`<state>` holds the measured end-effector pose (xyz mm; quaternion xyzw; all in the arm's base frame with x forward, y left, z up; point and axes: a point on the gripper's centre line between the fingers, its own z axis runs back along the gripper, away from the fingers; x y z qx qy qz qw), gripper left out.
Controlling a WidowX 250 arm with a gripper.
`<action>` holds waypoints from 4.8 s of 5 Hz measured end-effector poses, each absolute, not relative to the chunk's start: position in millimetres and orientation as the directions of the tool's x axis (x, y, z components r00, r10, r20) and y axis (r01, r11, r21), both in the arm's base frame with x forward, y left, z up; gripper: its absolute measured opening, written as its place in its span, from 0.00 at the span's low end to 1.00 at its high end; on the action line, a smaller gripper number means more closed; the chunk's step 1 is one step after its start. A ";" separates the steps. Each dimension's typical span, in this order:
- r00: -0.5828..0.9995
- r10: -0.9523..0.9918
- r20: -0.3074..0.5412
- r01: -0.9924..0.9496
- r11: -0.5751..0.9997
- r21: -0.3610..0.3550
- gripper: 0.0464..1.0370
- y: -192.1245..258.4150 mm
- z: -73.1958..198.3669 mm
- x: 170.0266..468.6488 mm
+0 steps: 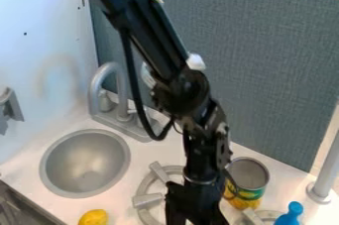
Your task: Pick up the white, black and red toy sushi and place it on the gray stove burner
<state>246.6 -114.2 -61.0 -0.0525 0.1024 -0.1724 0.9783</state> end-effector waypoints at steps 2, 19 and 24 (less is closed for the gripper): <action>0.911 -0.337 -0.239 0.327 0.942 -0.083 0.96 -121.1 -80.8 249.5; 0.965 0.016 -0.262 0.002 0.997 0.071 0.87 -55.1 -75.9 306.8; 0.986 -0.168 -0.002 0.168 0.985 -0.039 0.97 -100.0 -1.3 332.1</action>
